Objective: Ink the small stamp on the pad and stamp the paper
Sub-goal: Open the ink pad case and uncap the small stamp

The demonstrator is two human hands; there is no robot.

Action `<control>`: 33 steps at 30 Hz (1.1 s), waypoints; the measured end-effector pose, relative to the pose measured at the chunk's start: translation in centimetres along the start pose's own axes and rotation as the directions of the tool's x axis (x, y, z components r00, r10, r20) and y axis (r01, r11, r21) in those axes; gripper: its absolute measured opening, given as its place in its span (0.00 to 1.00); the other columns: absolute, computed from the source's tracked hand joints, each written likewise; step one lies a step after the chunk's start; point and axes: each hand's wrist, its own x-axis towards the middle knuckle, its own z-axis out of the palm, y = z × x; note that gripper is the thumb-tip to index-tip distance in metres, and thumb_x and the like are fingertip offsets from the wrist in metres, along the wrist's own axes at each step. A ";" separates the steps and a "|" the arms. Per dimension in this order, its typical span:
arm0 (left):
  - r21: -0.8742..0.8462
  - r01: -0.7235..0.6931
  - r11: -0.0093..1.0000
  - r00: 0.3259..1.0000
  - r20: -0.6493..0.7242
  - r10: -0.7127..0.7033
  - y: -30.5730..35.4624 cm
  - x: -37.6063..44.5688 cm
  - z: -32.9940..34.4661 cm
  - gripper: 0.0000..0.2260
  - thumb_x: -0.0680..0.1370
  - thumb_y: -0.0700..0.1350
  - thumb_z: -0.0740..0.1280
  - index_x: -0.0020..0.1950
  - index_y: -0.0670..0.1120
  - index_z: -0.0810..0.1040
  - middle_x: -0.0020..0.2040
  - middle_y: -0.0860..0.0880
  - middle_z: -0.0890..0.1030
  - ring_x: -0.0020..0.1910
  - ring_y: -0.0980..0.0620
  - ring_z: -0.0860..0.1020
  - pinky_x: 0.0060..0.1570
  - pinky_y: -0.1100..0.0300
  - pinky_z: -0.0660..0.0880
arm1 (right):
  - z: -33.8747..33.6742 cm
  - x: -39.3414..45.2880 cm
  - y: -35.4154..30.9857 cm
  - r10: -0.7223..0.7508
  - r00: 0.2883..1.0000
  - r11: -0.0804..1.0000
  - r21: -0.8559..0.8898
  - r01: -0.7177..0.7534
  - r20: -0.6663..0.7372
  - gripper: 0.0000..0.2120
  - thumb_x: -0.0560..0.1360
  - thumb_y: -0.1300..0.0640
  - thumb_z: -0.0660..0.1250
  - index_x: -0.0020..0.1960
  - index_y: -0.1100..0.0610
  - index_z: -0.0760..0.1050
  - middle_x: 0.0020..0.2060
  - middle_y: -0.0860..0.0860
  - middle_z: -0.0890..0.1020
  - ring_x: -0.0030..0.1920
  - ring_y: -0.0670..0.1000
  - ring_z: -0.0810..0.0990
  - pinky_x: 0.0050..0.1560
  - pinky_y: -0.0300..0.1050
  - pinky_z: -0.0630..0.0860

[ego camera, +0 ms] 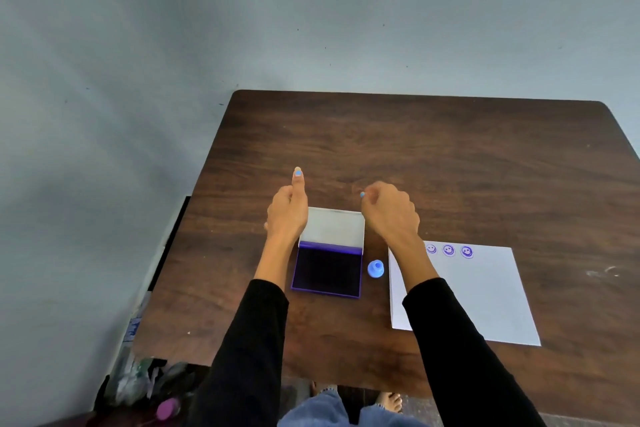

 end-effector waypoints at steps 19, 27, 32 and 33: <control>0.207 -0.278 0.938 0.953 0.183 0.242 -4.2 -8.2 2.9 0.24 0.69 0.36 0.73 0.64 0.43 0.74 0.61 0.44 0.79 0.60 0.47 0.76 0.58 0.58 0.72 | 2.1 -6.8 6.0 -0.087 0.994 0.992 -0.083 0.093 0.070 0.14 0.67 0.60 0.73 0.52 0.57 0.76 0.52 0.56 0.81 0.52 0.59 0.78 0.46 0.46 0.73; 0.337 -0.376 0.863 0.926 0.180 0.333 -4.7 -10.2 4.0 0.24 0.70 0.44 0.75 0.64 0.44 0.75 0.62 0.47 0.78 0.61 0.48 0.76 0.61 0.54 0.71 | 1.2 -7.0 7.0 0.021 0.998 0.908 0.419 0.005 -0.056 0.04 0.68 0.56 0.73 0.39 0.56 0.82 0.36 0.55 0.84 0.39 0.54 0.82 0.44 0.48 0.79; 0.307 -0.418 0.855 0.908 0.105 0.406 -4.1 -10.9 4.9 0.16 0.73 0.50 0.73 0.58 0.45 0.79 0.56 0.47 0.82 0.53 0.52 0.78 0.55 0.58 0.73 | 0.3 -6.8 6.9 0.088 0.995 0.808 0.587 -0.043 -0.048 0.06 0.69 0.56 0.73 0.34 0.50 0.80 0.33 0.51 0.84 0.33 0.47 0.82 0.35 0.37 0.79; 0.309 -0.432 0.848 0.900 0.092 0.425 -4.0 -10.9 4.9 0.16 0.72 0.50 0.73 0.57 0.45 0.80 0.55 0.47 0.82 0.52 0.52 0.78 0.55 0.59 0.73 | 0.2 -6.7 6.9 0.091 0.995 0.798 0.601 -0.046 -0.044 0.05 0.69 0.55 0.73 0.34 0.50 0.80 0.34 0.50 0.83 0.34 0.46 0.82 0.33 0.35 0.77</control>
